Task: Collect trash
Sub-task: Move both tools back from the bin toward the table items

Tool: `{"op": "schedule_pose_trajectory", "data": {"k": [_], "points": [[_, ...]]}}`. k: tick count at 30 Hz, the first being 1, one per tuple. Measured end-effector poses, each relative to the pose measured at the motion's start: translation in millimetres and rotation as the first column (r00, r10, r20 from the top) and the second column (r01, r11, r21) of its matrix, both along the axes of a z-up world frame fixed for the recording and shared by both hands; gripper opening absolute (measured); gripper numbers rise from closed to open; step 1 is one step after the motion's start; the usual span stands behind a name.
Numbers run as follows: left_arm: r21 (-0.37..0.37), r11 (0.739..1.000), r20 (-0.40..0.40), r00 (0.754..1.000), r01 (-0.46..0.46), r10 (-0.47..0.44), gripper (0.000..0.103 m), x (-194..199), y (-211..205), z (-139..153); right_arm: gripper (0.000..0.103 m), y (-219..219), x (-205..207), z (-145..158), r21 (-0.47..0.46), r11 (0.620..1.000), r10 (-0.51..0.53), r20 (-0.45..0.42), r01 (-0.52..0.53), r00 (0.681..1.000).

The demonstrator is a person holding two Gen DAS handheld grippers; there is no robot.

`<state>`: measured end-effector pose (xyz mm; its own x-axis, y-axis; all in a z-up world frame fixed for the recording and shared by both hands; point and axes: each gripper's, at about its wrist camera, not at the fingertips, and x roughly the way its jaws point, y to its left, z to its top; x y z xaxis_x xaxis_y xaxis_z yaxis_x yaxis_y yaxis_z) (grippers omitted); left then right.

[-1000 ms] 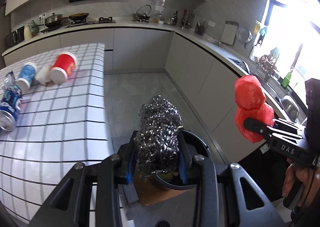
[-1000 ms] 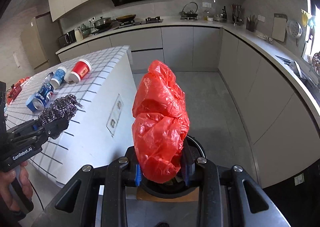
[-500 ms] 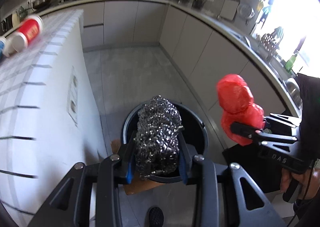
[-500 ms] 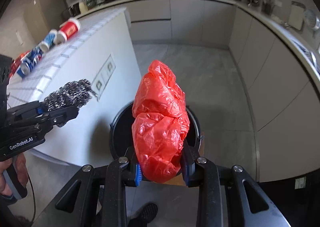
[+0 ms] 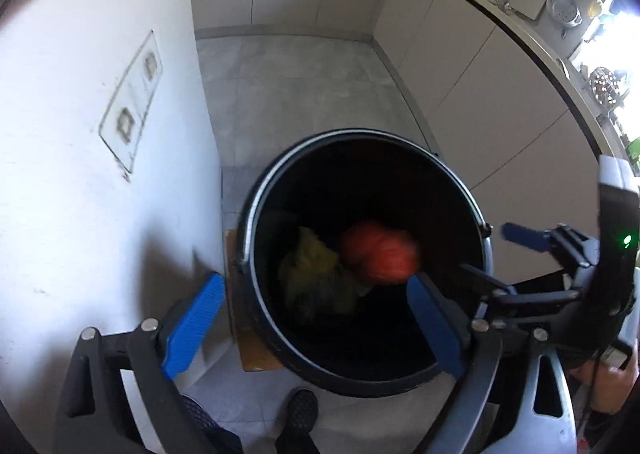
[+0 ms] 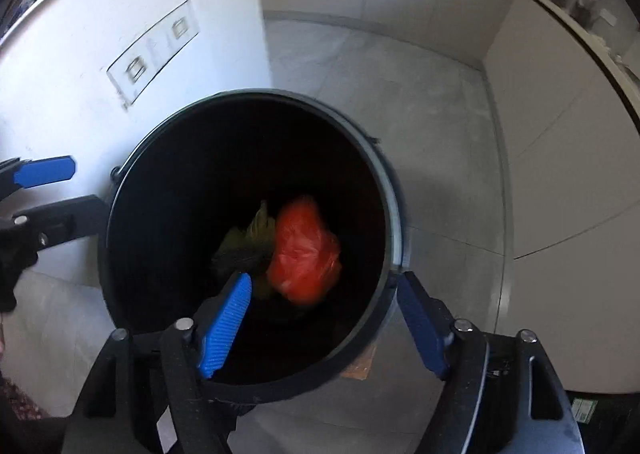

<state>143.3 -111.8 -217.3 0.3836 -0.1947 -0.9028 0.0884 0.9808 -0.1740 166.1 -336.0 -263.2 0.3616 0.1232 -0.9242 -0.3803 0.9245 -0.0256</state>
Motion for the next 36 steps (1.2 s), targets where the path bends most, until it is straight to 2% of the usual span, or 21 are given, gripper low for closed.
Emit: {"op": "schedule_pose_trajectory", "data": {"k": [1,9,16,24,28,36], "points": [[0.026,1.0,0.003,1.0,-0.003,0.002,0.094,-3,0,1,0.103,-4,-1,2,0.01,1.0,-0.012,0.004,0.012,1.0],[0.057,0.998,0.001,1.0,-0.014,0.014,0.099,-10,-3,13,0.103,-22,-1,11,0.004,0.994,-0.106,0.014,0.106,0.994],[0.048,0.999,0.053,0.999,-0.002,0.0,0.099,-17,-4,44,0.103,-18,-14,41,0.015,0.989,-0.148,0.06,0.147,0.987],[0.031,0.999,0.154,0.988,0.017,-0.022,0.099,-34,15,98,0.103,-14,-32,98,0.054,0.978,-0.205,0.146,0.199,0.968],[0.012,1.0,0.2,0.98,0.001,-0.003,0.099,-48,31,126,0.103,-3,-43,125,0.075,0.976,-0.214,0.18,0.204,0.96],[-0.015,0.998,0.266,0.962,-0.06,0.062,0.099,-73,81,160,0.103,49,-71,183,0.128,0.985,-0.15,0.267,0.12,0.952]]}}
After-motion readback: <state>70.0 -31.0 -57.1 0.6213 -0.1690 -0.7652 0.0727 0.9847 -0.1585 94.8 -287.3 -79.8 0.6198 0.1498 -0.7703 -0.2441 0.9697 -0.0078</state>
